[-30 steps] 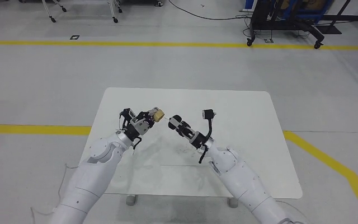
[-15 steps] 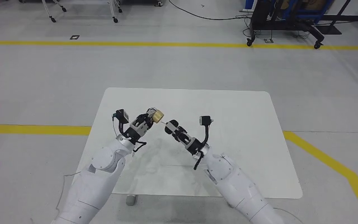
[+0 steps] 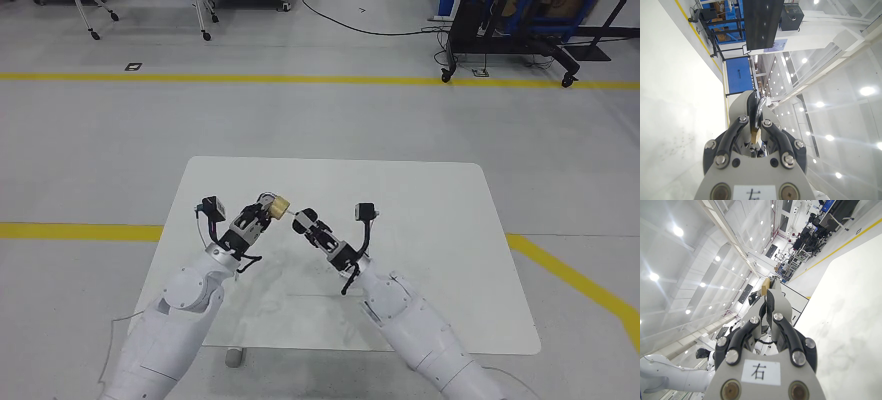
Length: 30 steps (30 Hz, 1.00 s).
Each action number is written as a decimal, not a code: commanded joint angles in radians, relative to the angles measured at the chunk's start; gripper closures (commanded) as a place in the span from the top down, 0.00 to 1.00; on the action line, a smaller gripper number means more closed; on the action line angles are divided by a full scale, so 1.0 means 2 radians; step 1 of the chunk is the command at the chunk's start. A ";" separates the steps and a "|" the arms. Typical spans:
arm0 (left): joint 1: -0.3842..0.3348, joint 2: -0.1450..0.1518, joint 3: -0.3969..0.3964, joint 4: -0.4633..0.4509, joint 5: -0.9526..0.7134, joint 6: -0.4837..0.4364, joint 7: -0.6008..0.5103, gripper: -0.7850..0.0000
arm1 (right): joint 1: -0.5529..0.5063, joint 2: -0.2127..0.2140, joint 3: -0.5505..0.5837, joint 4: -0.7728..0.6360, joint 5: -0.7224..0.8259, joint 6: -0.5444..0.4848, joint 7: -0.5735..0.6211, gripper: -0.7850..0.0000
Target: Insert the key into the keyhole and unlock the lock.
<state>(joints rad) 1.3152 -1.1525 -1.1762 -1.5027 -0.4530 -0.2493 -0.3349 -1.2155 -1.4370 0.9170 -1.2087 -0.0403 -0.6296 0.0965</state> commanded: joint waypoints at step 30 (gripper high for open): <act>0.010 -0.010 -0.015 -0.010 0.033 0.001 0.013 0.00 | 0.005 -0.016 -0.013 0.010 -0.024 0.008 -0.010 0.00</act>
<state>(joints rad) 1.3352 -1.1717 -1.2053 -1.5223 -0.3884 -0.2476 -0.3081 -1.2065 -1.4675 0.8917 -1.1895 -0.0845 -0.6138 0.0755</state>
